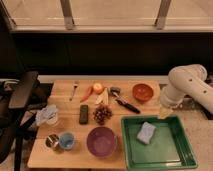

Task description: Place towel in red bowl

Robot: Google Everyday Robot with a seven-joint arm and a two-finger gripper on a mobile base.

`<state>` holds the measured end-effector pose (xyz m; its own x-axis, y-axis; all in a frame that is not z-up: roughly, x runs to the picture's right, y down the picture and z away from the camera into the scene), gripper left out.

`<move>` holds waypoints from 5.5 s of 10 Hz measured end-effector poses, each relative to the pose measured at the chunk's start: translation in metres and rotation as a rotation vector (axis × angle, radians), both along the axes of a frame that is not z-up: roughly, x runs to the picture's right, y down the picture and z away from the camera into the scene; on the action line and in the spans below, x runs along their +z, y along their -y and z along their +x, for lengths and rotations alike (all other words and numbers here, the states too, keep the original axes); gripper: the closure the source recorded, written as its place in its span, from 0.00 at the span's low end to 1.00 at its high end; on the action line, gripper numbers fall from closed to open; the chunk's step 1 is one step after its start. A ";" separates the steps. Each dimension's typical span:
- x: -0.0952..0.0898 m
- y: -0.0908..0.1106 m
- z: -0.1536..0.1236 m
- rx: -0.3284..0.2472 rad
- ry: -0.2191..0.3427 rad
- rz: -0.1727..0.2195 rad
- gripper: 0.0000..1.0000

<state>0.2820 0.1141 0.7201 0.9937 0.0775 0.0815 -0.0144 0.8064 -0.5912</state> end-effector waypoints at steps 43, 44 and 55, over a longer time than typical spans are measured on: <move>-0.023 0.033 -0.254 -0.116 0.409 0.032 0.45; -0.024 0.037 -0.266 -0.123 0.429 0.042 0.45; -0.057 0.064 -0.526 -0.299 0.794 0.111 0.45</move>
